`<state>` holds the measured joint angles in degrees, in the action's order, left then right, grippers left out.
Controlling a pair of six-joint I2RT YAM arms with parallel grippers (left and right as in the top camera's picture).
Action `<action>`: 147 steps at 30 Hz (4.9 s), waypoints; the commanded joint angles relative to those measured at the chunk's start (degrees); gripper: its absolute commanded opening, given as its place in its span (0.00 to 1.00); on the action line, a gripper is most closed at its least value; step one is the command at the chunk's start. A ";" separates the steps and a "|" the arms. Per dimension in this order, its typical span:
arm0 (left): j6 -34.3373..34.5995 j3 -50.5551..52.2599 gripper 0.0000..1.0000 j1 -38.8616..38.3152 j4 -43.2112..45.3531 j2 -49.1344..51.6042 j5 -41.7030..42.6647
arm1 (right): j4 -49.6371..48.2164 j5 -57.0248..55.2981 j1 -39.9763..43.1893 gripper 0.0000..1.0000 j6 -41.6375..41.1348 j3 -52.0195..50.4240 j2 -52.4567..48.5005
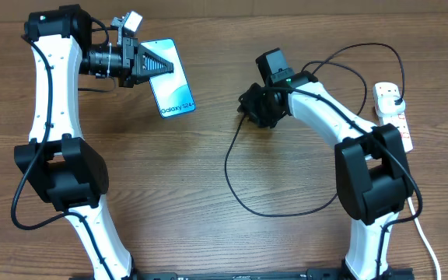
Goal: Plug charger to phone and switch on socket
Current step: 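Grasp the USB-C cable end with the right gripper and lift it, then carry the cable plug with the right gripper under the phone's port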
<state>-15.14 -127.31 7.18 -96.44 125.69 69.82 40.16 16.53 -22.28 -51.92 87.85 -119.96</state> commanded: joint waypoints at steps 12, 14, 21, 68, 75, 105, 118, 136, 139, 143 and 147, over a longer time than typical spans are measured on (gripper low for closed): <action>0.20 -1.53 0.04 -0.13 -0.39 -1.31 1.53 | -3.32 -0.37 -0.48 0.34 -0.15 1.44 -4.98; 0.20 -1.53 0.04 -0.13 -0.39 -1.31 1.53 | -3.78 -0.37 -0.48 0.34 -0.17 1.44 -5.44; 0.61 -1.53 0.04 -0.13 -0.39 -1.31 1.53 | -4.55 0.07 -0.48 0.31 -0.17 1.38 -8.52; 0.61 -1.53 0.04 -1.77 -0.39 -1.31 0.09 | 14.86 22.97 2.71 0.04 44.92 1.27 23.78; 0.59 -1.53 0.04 -3.37 -0.39 -1.31 0.11 | 12.24 22.99 2.43 0.04 41.53 -6.51 36.74; 0.57 -1.53 0.04 -8.85 0.90 -1.31 18.27 | -27.04 27.69 -7.98 0.04 7.39 -36.89 52.19; 0.63 -1.53 0.04 -9.90 -0.39 -1.31 12.24 | -26.12 25.40 -8.00 0.04 17.81 -36.72 51.80; 0.61 -1.51 0.04 -13.75 -0.39 -1.31 10.80 | -17.51 21.70 -10.10 0.04 23.76 -30.77 52.63; 0.66 -1.51 0.04 -13.68 -0.39 -1.31 11.61 | -18.60 21.68 -9.84 0.04 22.64 -30.77 52.72; 0.63 -1.51 0.04 -13.68 -0.39 -1.31 13.84 | -19.02 21.46 -9.84 0.04 21.94 -30.77 52.65; 0.63 -1.51 0.04 -13.70 -0.39 -1.31 13.79 | -20.15 21.44 -9.84 0.04 21.51 -30.77 52.65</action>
<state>-14.94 -127.35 -6.72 -96.64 125.69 79.79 20.82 38.48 -32.29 -30.00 55.40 -68.36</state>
